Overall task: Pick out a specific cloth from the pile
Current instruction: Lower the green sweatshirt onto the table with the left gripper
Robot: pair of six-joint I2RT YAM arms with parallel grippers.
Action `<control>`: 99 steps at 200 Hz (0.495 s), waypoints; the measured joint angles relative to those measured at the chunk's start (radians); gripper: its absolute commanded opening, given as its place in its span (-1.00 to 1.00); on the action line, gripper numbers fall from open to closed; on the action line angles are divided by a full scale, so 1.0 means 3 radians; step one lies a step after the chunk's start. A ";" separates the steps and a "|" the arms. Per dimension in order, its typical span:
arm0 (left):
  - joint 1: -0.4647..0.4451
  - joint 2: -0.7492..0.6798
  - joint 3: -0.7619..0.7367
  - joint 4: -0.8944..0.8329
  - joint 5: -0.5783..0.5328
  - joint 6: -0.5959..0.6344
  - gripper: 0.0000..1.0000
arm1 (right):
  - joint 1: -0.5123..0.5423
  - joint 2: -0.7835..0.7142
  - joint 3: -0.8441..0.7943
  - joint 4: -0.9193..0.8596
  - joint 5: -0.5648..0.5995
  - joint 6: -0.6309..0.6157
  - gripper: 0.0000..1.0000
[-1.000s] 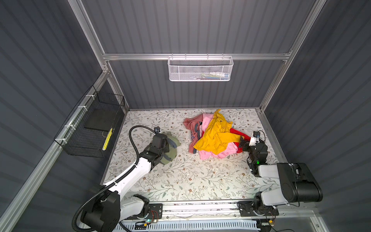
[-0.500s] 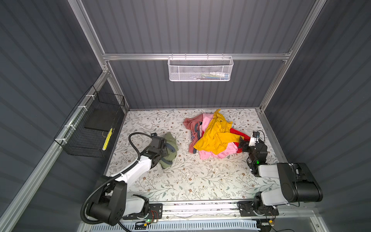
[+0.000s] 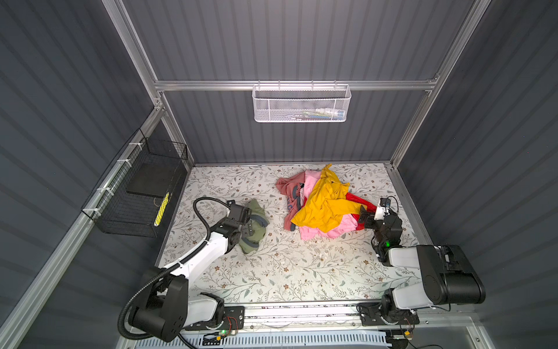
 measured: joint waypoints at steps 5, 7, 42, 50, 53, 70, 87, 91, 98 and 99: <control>-0.0036 -0.0048 0.0014 -0.0037 -0.0053 0.0004 0.86 | 0.0000 0.0000 0.0001 -0.0001 0.0000 0.0000 0.98; -0.0051 -0.0066 0.0022 -0.0053 -0.0074 -0.0008 0.87 | 0.0000 0.0000 0.0001 0.0000 0.0000 0.0000 0.98; -0.0294 -0.0308 0.0134 -0.0200 -0.0336 0.0027 0.99 | 0.0000 0.0000 0.0001 -0.0001 0.0000 0.0000 0.98; -0.0319 -0.0326 0.0159 -0.0216 -0.0359 0.0062 1.00 | 0.0000 0.0000 0.0001 -0.0001 0.0000 0.0000 0.98; -0.0333 -0.0328 0.0170 -0.0221 -0.0366 0.0081 1.00 | 0.0000 0.0000 0.0001 -0.0001 0.0000 0.0000 0.98; -0.0347 -0.0328 0.0221 -0.0217 -0.0374 0.0189 1.00 | 0.0000 0.0000 0.0001 -0.0001 0.0000 0.0000 0.98; -0.0347 -0.0323 0.0262 -0.0163 -0.0374 0.0290 1.00 | 0.0000 0.0000 0.0001 -0.0001 0.0000 0.0000 0.99; -0.0347 -0.0318 0.0270 -0.0137 -0.0373 0.0313 1.00 | 0.0000 0.0000 0.0001 -0.0001 0.0000 0.0000 0.98; -0.0347 -0.0305 0.0285 -0.0079 -0.0370 0.0359 1.00 | -0.0001 0.0000 0.0001 0.0000 0.0000 0.0000 0.98; -0.0347 -0.0304 0.0286 -0.0066 -0.0371 0.0366 1.00 | -0.0001 0.0000 0.0001 -0.0001 0.0000 0.0000 0.98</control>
